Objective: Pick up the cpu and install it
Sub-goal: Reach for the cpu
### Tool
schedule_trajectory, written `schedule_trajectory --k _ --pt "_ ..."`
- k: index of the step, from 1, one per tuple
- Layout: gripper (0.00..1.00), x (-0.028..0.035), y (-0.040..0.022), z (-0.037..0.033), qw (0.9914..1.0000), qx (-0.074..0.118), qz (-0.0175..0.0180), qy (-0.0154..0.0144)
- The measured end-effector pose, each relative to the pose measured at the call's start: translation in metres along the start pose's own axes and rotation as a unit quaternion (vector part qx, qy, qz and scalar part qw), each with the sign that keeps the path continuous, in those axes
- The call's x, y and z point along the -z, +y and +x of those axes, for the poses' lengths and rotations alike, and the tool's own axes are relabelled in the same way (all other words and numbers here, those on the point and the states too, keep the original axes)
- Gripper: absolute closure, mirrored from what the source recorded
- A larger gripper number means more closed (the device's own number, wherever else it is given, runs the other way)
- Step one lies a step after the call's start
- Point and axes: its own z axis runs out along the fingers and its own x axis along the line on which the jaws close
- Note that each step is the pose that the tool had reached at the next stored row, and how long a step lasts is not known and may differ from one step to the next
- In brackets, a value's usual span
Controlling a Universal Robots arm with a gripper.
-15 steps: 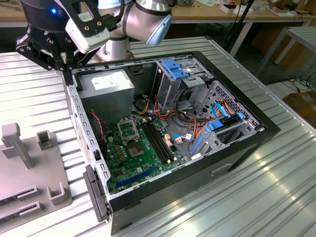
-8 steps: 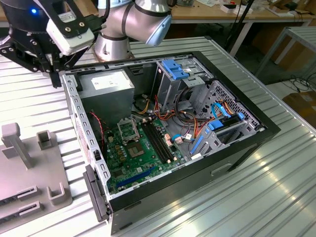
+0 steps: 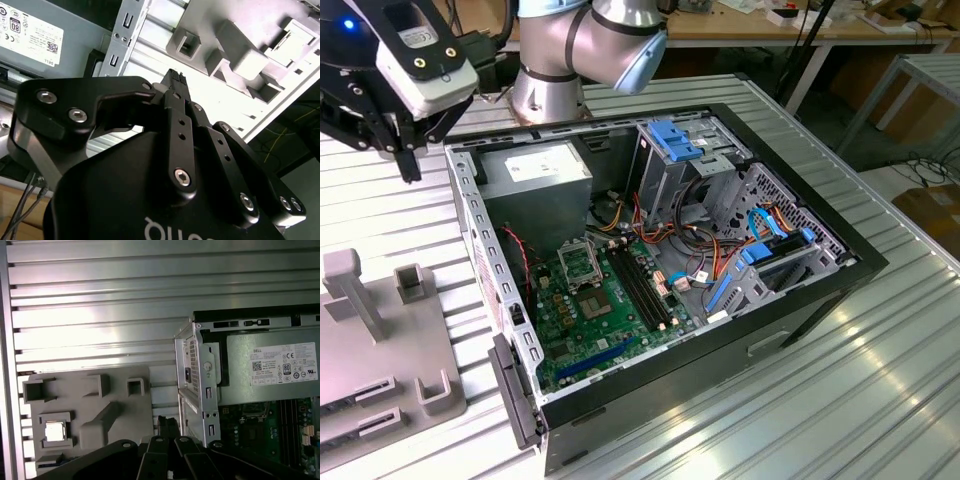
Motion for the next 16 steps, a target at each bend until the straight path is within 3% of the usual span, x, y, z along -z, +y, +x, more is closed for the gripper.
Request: schedule_trajectory --k 6,13,16 --pt "0.89 -0.0005 -0.0004 0.0050 0.99999 0.000 0.0003 0.0038" --pt "0.89 -0.0007 -0.0004 0.0052 0.99999 0.000 0.0003 0.0040" --pt "0.89 -0.0006 -0.0007 0.0084 0.99999 0.000 0.0003 0.0040"
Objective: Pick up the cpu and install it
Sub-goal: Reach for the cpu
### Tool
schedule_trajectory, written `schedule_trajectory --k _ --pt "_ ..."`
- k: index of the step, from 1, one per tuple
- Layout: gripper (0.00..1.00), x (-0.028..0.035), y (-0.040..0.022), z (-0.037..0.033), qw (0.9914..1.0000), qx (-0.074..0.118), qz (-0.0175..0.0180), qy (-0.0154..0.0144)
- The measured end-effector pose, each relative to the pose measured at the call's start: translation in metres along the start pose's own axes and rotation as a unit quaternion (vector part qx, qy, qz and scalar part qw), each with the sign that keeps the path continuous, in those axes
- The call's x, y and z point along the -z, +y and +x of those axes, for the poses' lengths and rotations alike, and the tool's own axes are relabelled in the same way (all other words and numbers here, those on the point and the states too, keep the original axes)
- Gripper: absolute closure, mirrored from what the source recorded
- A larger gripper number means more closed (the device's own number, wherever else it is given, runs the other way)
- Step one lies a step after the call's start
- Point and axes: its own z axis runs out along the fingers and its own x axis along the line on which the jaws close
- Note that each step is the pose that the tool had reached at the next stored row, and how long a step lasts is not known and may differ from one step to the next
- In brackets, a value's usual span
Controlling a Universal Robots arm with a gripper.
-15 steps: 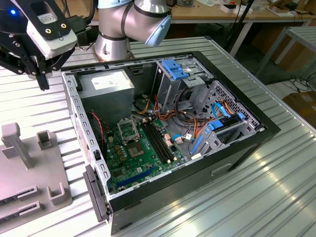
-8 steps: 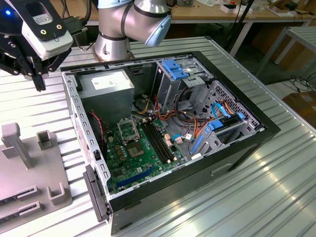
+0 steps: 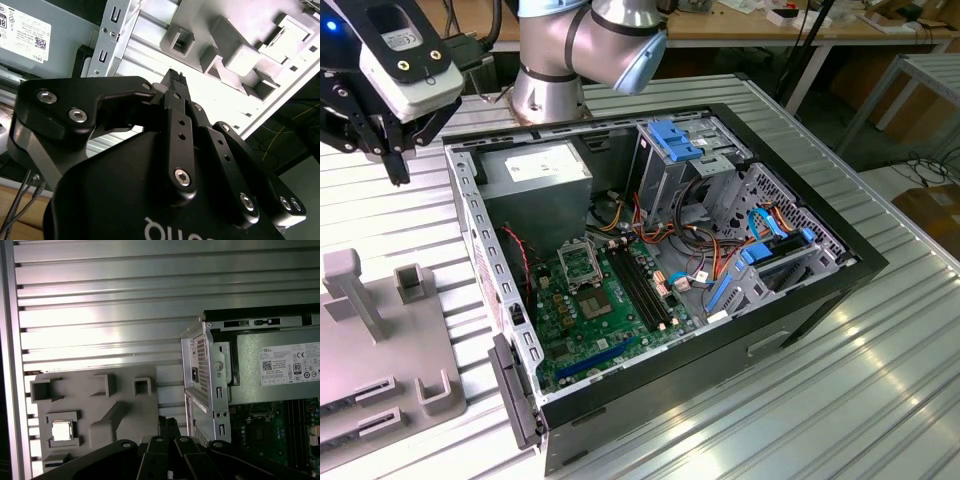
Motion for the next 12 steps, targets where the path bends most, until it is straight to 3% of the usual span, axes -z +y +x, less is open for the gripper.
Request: schedule_trajectory --k 5,12 --pt "0.89 0.0000 -0.0005 0.0064 1.00000 0.000 0.0000 0.0001" --pt "0.89 0.0000 -0.0006 0.0084 1.00000 0.000 0.0000 0.0003"
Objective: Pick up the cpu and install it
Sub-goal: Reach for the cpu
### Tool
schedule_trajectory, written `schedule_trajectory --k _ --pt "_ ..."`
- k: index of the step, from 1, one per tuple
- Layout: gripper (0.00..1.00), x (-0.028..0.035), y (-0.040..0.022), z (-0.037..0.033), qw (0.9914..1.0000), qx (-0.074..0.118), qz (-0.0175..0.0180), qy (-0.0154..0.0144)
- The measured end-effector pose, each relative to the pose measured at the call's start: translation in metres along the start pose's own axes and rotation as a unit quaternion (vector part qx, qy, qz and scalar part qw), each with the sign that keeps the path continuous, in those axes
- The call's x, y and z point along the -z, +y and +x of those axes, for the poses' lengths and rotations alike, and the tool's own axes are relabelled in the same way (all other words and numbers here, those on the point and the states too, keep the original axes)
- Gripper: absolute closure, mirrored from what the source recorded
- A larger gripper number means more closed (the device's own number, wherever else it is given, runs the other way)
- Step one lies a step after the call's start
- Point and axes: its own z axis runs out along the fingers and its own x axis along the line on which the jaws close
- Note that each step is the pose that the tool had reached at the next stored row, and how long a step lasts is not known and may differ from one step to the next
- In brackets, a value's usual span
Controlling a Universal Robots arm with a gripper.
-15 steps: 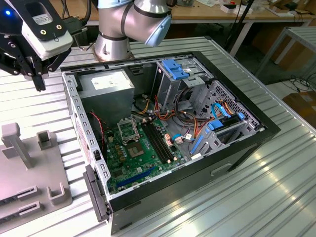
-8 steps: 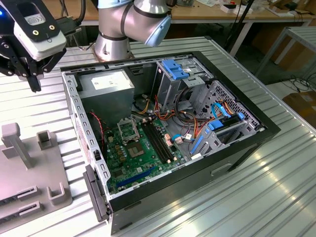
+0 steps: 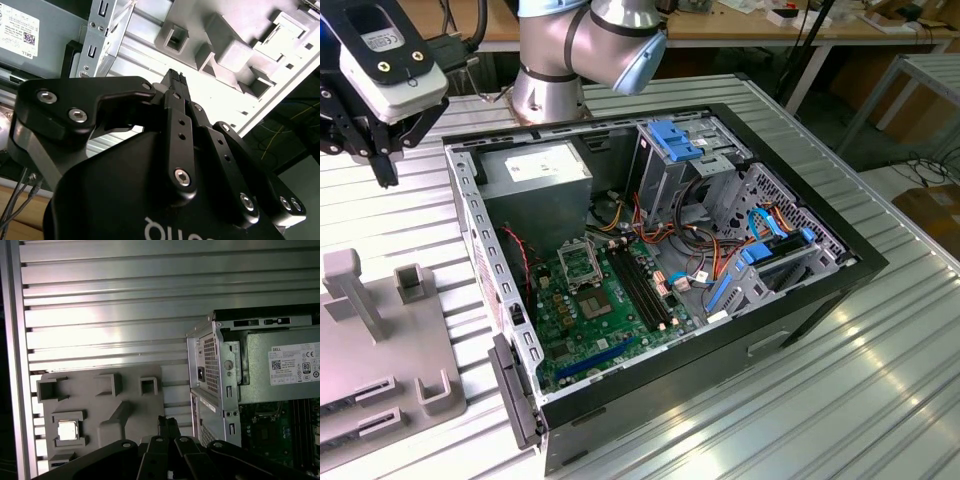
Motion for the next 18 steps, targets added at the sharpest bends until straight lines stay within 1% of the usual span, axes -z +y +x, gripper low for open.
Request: schedule_trajectory --k 6,8,11,12,14,16,18 --pt "0.89 0.0000 0.0000 0.0003 1.00000 0.000 0.0000 0.0001" --pt "0.89 0.0000 -0.0001 0.0016 1.00000 0.000 0.0000 0.0000" --pt "0.89 0.0001 -0.0007 0.0090 1.00000 0.000 0.0000 0.0000" --pt "0.89 0.0001 -0.0010 0.0129 1.00000 0.000 0.0000 0.0000" --pt "0.89 0.0000 -0.0015 0.0185 1.00000 0.000 0.0000 0.0000" --pt "0.89 -0.0001 -0.0018 0.0225 1.00000 0.000 0.0000 0.0000" --pt "0.89 -0.0004 -0.0033 0.0280 1.00000 0.000 0.0000 0.0000"
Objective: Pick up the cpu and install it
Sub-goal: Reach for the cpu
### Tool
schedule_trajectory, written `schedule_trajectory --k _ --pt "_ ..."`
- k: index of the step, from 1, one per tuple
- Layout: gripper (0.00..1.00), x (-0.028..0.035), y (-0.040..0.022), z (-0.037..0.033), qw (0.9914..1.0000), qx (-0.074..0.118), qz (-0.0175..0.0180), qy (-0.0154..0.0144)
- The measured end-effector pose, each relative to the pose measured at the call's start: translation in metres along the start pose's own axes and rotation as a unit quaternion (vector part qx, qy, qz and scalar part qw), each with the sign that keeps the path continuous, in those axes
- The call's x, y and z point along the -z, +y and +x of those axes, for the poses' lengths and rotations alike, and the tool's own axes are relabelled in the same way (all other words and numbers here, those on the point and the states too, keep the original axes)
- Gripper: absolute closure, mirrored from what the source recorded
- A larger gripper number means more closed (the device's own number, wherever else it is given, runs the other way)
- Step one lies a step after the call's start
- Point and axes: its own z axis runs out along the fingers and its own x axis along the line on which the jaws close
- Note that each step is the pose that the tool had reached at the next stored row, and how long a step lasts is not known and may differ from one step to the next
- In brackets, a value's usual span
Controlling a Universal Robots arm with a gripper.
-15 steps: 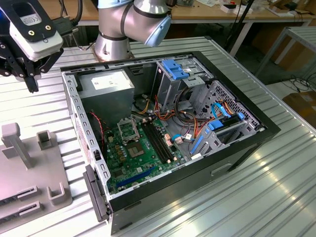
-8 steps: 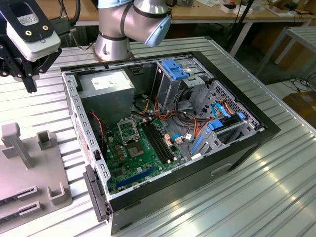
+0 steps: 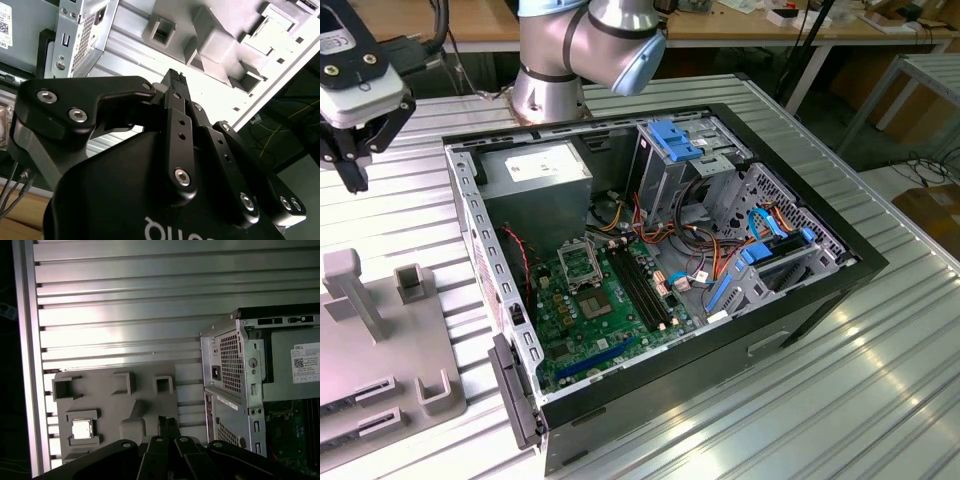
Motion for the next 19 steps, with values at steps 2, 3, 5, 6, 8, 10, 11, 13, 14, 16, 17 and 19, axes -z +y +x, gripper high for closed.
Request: schedule_trajectory --k 2,3,5,6,8,10,11,13,14,16,17,19 --pt "0.89 -0.0008 -0.0035 0.0070 1.00000 0.000 0.0000 0.0000" --pt "0.89 -0.0013 -0.0046 0.0111 1.00000 0.000 -0.0001 0.0000" --pt "0.89 -0.0028 -0.0073 0.0263 1.00000 0.000 -0.0001 0.0000" --pt "0.89 -0.0032 -0.0079 0.0307 1.00000 0.000 0.0000 0.0001" --pt "0.89 -0.0048 -0.0095 0.0409 1.00000 0.000 0.0000 0.0001" --pt "0.89 -0.0068 -0.0105 0.0506 1.00000 0.000 0.0000 0.0001" --pt "0.89 -0.0079 -0.0110 0.0562 1.00000 0.000 0.0000 0.0002" --pt "0.89 -0.0095 -0.0118 0.0652 1.00000 0.000 0.0000 0.0003" --pt "0.89 -0.0102 -0.0122 0.0700 1.00000 0.000 0.0000 0.0005" --pt "0.89 -0.0116 -0.0131 0.0795 1.00000 0.000 0.0001 0.0010" --pt "0.89 -0.0127 -0.0140 0.0871 1.00000 0.000 0.0001 0.0015" --pt "0.89 -0.0143 -0.0155 0.0981 1.00000 0.000 0.0001 0.0020"
